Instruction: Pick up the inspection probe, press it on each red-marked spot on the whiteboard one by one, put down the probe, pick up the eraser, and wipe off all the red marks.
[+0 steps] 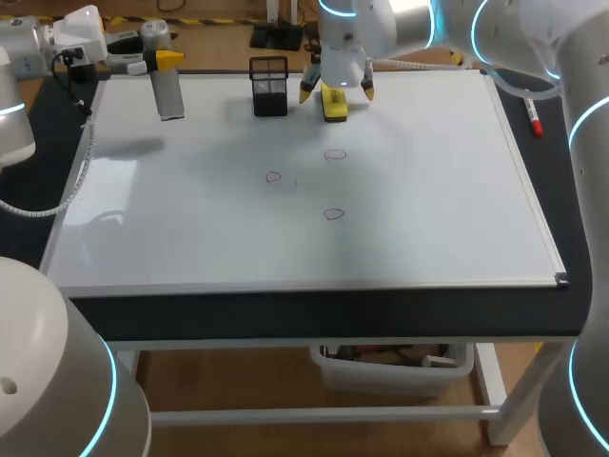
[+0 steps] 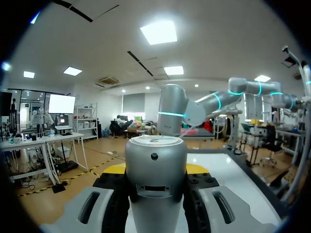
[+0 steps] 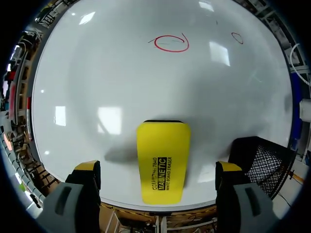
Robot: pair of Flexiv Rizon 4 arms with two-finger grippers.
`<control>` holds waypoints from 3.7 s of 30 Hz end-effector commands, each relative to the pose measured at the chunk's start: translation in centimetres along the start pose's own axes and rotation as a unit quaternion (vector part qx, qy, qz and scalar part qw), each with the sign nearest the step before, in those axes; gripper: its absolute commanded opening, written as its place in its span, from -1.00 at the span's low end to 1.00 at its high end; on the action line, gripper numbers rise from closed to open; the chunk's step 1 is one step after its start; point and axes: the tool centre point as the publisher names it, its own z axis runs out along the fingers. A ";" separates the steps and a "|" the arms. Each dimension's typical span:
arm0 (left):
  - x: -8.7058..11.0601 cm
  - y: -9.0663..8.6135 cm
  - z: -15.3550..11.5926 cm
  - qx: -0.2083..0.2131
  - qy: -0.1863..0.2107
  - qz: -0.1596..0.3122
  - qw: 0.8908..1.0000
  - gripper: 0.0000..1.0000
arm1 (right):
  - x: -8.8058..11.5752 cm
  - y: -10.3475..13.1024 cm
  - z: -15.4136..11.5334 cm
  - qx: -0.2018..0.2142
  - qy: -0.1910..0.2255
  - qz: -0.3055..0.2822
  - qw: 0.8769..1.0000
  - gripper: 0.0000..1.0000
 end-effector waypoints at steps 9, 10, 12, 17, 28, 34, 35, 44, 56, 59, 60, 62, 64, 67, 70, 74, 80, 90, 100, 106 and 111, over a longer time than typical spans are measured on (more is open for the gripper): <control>0.2 -0.1 0.0 0.000 -0.002 0.001 1.000 -1.00 | -0.1 -5.3 1.5 -0.198 0.014 0.004 0.980 -1.00; 0.2 -0.1 0.0 0.000 -0.002 0.001 1.000 -1.00 | -0.1 -5.4 1.1 -0.198 0.014 0.005 0.980 -1.00; 0.2 -0.1 0.0 0.000 -0.002 0.001 1.000 -1.00 | -0.1 -5.5 0.7 -0.204 0.014 0.009 0.979 -1.00; 0.2 -0.1 0.0 0.000 -0.002 0.001 1.000 -1.00 | 0.0 -5.8 -0.2 -0.206 0.017 0.019 0.978 -1.00; 0.2 -0.1 0.0 0.000 -0.002 0.001 1.000 -1.00 | 0.5 -5.7 -2.0 -0.222 0.012 0.046 0.974 -1.00; 0.2 -0.1 0.0 0.000 -0.002 0.001 1.000 -1.00 | 0.9 -5.3 -2.8 -0.232 0.006 0.063 0.971 -1.00; 0.2 -0.1 0.0 0.000 -0.002 0.001 1.000 -1.00 | 1.0 -5.2 -2.9 -0.233 0.006 0.064 0.970 -1.00; 0.2 -0.1 0.0 0.000 -0.002 0.001 1.000 -1.00 | 2.1 -3.8 -4.1 -0.229 -0.007 0.087 0.970 -1.00; 0.2 -0.1 0.0 0.000 -0.002 0.001 1.000 -1.00 | 3.7 -1.2 -5.5 -0.216 -0.008 0.117 0.969 -1.00; 0.2 -0.1 0.0 0.000 -0.002 0.001 1.000 -1.00 | 4.0 -0.6 -5.8 -0.211 -0.009 0.124 0.970 -1.00; 0.2 -0.1 0.0 0.000 -0.002 0.001 1.000 -1.00 | 4.1 -0.4 -5.9 -0.209 -0.008 0.125 0.970 -1.00; 0.2 -0.1 0.0 0.000 -0.002 0.001 1.000 -1.00 | 4.4 0.0 -6.1 -0.204 -0.007 0.130 0.970 -1.00; 0.2 -0.1 0.0 0.000 -0.002 0.001 1.000 -1.00 | 4.7 0.6 -6.2 -0.198 0.000 0.131 0.971 -1.00; 0.2 -0.1 0.0 0.000 -0.002 0.001 1.000 -1.00 | 5.2 1.4 -6.6 -0.190 0.007 0.134 0.973 -1.00; 0.2 -0.1 0.0 0.000 -0.002 0.001 1.000 -1.00 | 5.7 2.3 -6.9 -0.173 0.026 0.139 0.975 -1.00; 0.2 -0.1 0.0 0.000 -0.002 0.001 1.000 -1.00 | 6.5 3.5 -7.3 -0.159 0.031 0.157 0.974 -1.00; 0.2 -0.1 0.0 0.000 -0.002 0.001 1.000 -1.00 | 7.8 5.3 -7.8 -0.138 0.035 0.180 0.973 -1.00; 0.2 -0.1 0.0 0.000 -0.002 0.001 1.000 -1.00 | 10.0 7.7 -8.7 -0.112 0.017 0.226 0.967 -1.00; 0.2 -0.1 0.0 0.000 -0.002 0.001 1.000 -1.00 | 11.4 9.5 -9.7 -0.070 0.057 0.258 0.962 -1.00; 0.2 -0.1 0.0 0.000 -0.002 0.001 1.000 -1.00 | 12.8 9.7 -9.9 -0.060 0.066 0.281 0.956 -1.00; 0.2 -0.1 0.0 0.000 -0.002 0.001 1.000 -1.00 | 14.0 10.1 -9.7 -0.056 0.068 0.306 0.948 -1.00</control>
